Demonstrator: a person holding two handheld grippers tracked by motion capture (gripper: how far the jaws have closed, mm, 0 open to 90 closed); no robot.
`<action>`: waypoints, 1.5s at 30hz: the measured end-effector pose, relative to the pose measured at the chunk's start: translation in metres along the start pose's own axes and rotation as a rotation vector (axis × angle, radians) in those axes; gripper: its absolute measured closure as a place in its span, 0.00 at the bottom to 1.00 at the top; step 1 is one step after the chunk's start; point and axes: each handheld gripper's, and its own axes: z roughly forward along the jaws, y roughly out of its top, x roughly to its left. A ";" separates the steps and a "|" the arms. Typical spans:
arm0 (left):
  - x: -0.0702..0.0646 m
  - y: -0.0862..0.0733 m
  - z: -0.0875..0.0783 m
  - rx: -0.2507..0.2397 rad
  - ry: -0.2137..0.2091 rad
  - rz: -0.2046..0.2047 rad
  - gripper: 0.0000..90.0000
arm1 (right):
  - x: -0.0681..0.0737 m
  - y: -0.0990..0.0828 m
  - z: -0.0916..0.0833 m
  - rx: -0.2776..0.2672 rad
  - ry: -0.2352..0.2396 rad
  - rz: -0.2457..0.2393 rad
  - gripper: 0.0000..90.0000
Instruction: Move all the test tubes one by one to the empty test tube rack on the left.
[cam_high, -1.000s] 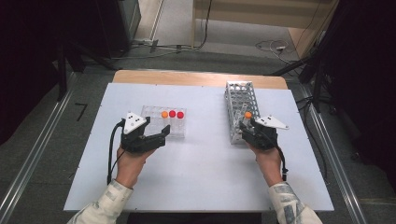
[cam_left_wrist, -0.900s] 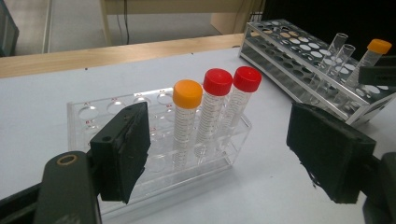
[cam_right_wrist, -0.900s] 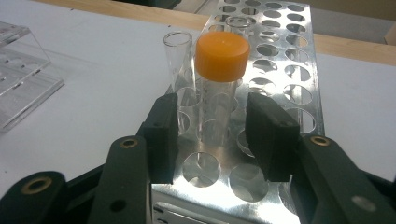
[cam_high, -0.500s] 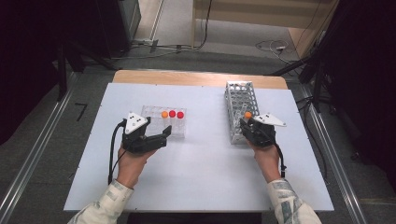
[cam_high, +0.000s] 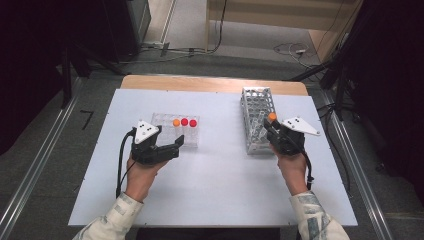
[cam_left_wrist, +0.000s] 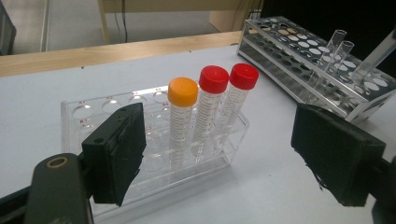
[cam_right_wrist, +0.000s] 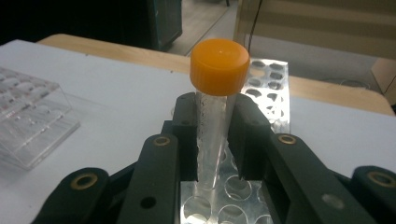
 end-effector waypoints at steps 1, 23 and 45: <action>0.000 0.000 0.000 0.000 0.000 0.000 0.20 | 0.000 0.003 -0.003 -0.009 0.004 0.001 0.79; -0.006 0.001 -0.003 0.000 -0.028 0.002 0.21 | 0.038 0.005 -0.024 0.015 0.216 -0.042 0.79; -0.041 0.001 -0.004 0.021 -0.166 0.076 0.29 | 0.120 -0.025 0.001 0.112 0.407 -0.164 0.79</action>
